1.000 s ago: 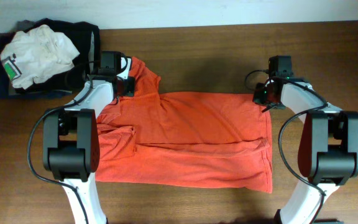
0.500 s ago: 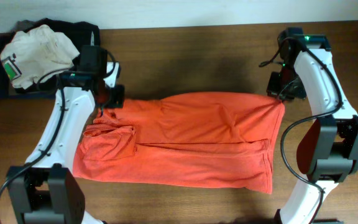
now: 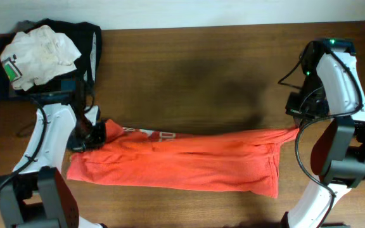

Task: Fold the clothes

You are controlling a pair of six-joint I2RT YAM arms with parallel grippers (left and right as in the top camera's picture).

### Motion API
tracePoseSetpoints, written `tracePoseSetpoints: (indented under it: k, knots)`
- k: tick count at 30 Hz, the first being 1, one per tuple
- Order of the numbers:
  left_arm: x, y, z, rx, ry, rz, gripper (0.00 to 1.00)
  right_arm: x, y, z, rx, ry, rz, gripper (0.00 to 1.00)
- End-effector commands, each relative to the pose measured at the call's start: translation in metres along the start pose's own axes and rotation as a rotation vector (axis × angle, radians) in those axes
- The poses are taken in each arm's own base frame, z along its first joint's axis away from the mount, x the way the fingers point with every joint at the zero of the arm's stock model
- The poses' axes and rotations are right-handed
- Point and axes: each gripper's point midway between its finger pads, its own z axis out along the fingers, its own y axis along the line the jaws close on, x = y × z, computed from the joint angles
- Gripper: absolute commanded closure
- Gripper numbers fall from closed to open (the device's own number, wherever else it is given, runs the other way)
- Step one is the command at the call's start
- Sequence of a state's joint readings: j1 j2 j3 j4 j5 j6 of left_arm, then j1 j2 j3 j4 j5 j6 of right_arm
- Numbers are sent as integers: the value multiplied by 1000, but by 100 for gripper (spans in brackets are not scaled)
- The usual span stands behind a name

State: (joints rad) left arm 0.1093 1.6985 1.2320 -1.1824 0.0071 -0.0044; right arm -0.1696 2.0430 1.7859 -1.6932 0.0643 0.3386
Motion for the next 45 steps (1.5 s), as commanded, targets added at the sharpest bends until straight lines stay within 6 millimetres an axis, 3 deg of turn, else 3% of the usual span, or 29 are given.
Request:
tracePoseSetpoints:
  k: [1, 3, 4, 5, 6, 7, 8, 9, 10, 11, 13, 14, 18, 20, 25, 26, 28, 31, 33, 37, 41, 42, 44, 45]
  knots:
    - [10, 15, 4, -65, 16, -15, 74, 9, -8, 10, 29, 41, -30, 77]
    - [13, 15, 4, -67, 29, -14, 69, 16, -9, 16, 35, 70, -47, 66]
    - [15, 15, 3, -67, 38, -14, 65, 19, -8, 17, 29, 79, -48, 70]
    - [16, 15, 3, -67, 42, -13, 45, 23, -7, 15, 12, 77, -57, 71]
    - [16, 15, 3, -67, 43, -13, 40, 25, -8, 10, 3, 56, -60, 61]
    - [12, 15, 4, -65, 24, -14, 36, 31, -8, -3, -26, 8, -63, 32]
    - [8, 9, 2, -34, 10, -14, 42, 36, -1, -7, -82, 4, -99, 25]
    - [6, -4, 0, 44, 1, -14, 51, 44, 18, -14, -195, 10, -202, 27]
    - [3, -24, -3, 156, -8, -11, 57, 51, 35, -19, -286, 15, -299, 39]
    - [4, -47, -7, 270, -9, 29, 68, 59, 48, -18, -315, 29, -355, 69]
    - [9, -69, -8, 302, 0, 119, 84, 72, 64, -4, -280, 64, -420, 92]
    - [10, -80, -7, 296, -2, 168, 98, 75, 78, 12, -260, 65, -460, 96]
    - [16, -117, 7, 334, -15, 276, 99, 81, 109, 63, -221, 53, -468, 96]
    - [27, -123, 28, 357, 10, 280, 99, 84, 116, 85, -211, 48, -453, 96]
    - [41, -106, 74, 351, 92, 187, 100, 83, 115, 130, -214, 40, -384, 96]
    - [39, -96, 88, 340, 119, 148, 99, 82, 114, 147, -217, 28, -342, 96]
    - [37, -74, 100, 287, 145, 97, 100, 81, 113, 151, -218, 24, -338, 96]
    - [33, -14, 108, 136, 148, -89, 100, 65, 105, 152, -146, -49, -336, 96]
    - [33, 18, 109, 96, 142, -198, 100, 51, 101, 146, -120, -97, -325, 96]
    - [24, 65, 101, 102, 95, -362, 100, 23, 108, 104, -162, -176, -353, 96]
    - [-1, 69, 68, 148, 55, -377, 100, 20, 113, 43, -172, -201, -354, 96]
    - [-8, 69, 54, 160, 44, -377, 100, 22, 111, 21, -172, -209, -354, 91]
    - [-24, 55, 18, 259, -11, -372, 99, 23, 110, 6, -165, -224, -381, 2]
    - [-27, 48, 9, 311, -23, -371, 86, 20, 104, 10, -137, -226, -390, 1]
